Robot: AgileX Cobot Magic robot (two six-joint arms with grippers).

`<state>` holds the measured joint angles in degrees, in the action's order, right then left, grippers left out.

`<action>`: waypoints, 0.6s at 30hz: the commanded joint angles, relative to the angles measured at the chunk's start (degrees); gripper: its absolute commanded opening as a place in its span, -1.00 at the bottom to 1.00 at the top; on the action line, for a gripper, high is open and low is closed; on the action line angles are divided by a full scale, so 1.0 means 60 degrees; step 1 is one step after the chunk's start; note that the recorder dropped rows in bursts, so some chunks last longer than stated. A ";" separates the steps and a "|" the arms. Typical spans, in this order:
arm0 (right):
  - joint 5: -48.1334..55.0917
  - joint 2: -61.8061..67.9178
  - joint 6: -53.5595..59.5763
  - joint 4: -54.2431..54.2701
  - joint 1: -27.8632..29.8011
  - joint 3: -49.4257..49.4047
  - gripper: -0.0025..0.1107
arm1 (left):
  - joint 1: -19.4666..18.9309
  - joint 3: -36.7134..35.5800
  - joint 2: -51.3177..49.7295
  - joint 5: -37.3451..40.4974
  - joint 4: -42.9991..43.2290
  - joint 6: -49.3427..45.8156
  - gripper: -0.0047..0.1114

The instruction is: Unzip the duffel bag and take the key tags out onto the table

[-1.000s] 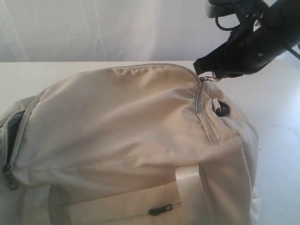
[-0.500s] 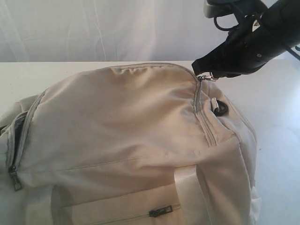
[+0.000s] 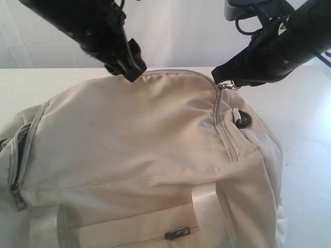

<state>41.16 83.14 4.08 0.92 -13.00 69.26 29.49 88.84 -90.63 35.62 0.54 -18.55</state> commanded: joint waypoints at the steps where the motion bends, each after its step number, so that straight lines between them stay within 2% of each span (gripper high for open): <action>1: -0.0065 -0.0110 0.0129 -0.0059 0.0059 -0.0082 -0.96 | -0.0057 0.0090 -0.0950 -0.1562 -0.1380 -0.1004 0.10; 5: -0.0042 -0.0110 0.0129 -0.0059 0.0059 -0.0082 -0.96 | -0.0057 0.0090 -0.1647 -0.2456 -0.2057 -0.1398 0.09; 10: -0.0086 -0.0110 0.0129 -0.0059 0.0059 -0.0082 -0.96 | -0.0057 0.0090 -0.2113 -0.2961 -0.2268 -0.1398 -0.05; 14: -0.0163 -0.0110 0.0129 -0.0059 0.0059 -0.0082 -0.96 | -0.0057 0.0090 -0.2114 -0.2741 -0.2249 -0.1398 -0.42; 18: -0.0163 -0.0110 0.0129 -0.0059 0.0059 -0.0119 -0.96 | -0.0057 0.0090 -0.1950 -0.2527 -0.1953 -0.1450 -0.92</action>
<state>40.10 83.14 4.19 1.03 -13.00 69.02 29.36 89.10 -103.69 19.13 -12.09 -26.89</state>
